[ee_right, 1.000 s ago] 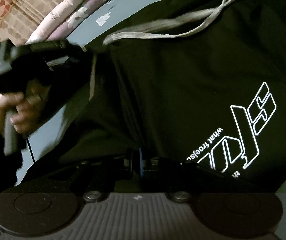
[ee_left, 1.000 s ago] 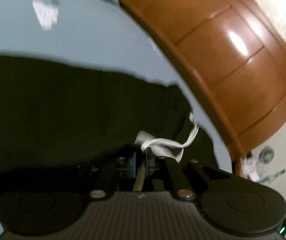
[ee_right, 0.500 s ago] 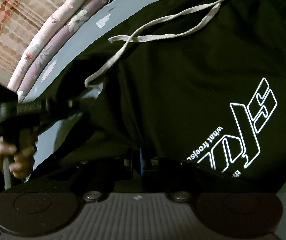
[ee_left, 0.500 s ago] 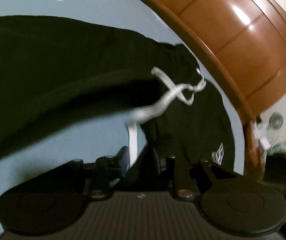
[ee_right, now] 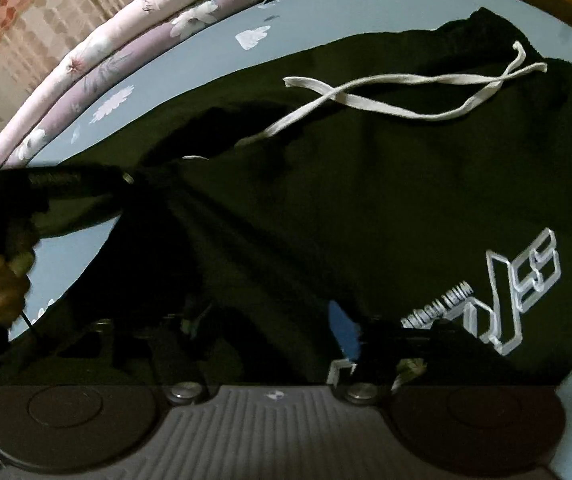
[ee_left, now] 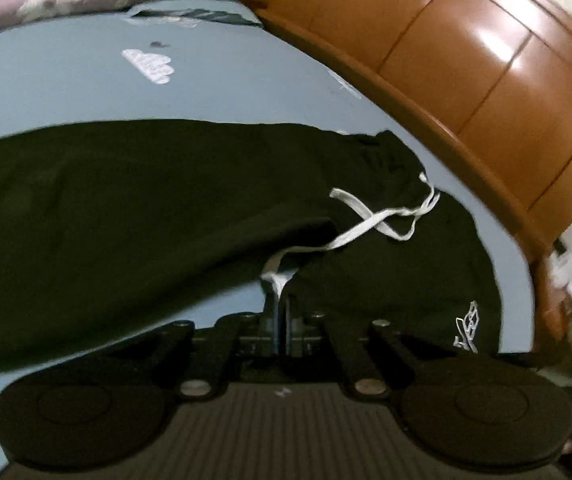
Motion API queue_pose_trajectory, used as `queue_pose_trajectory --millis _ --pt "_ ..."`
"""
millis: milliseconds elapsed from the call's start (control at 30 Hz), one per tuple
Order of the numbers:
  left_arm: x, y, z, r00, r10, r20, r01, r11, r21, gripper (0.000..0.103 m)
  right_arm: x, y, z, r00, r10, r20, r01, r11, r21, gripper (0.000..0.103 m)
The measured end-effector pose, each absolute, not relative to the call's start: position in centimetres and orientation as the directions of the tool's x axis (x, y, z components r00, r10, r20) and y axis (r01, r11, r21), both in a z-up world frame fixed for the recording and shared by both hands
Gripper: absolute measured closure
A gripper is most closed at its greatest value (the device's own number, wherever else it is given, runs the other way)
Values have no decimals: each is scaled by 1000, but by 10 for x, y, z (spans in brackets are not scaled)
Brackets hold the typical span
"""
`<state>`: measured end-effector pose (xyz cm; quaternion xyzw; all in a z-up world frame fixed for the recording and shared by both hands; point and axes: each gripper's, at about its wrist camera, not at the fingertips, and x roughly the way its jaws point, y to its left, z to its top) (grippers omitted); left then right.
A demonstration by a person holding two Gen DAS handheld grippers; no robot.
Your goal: Fold clothes
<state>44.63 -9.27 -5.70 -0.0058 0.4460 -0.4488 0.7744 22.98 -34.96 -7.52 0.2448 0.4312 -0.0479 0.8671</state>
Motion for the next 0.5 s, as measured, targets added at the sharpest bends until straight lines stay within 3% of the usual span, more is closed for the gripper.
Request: queue_pose_trajectory --millis 233,333,500 --pt "450 -66 -62 203 -702 -683 579 649 -494 93 228 -352 -79 617 123 -778 308 871 382 33" --pt "439 -58 -59 192 -717 -670 577 635 -515 84 229 -350 -82 617 131 -776 301 872 386 28" --pt "414 -35 -66 136 -736 -663 548 614 -569 82 231 -346 -87 621 143 -771 287 873 394 15"
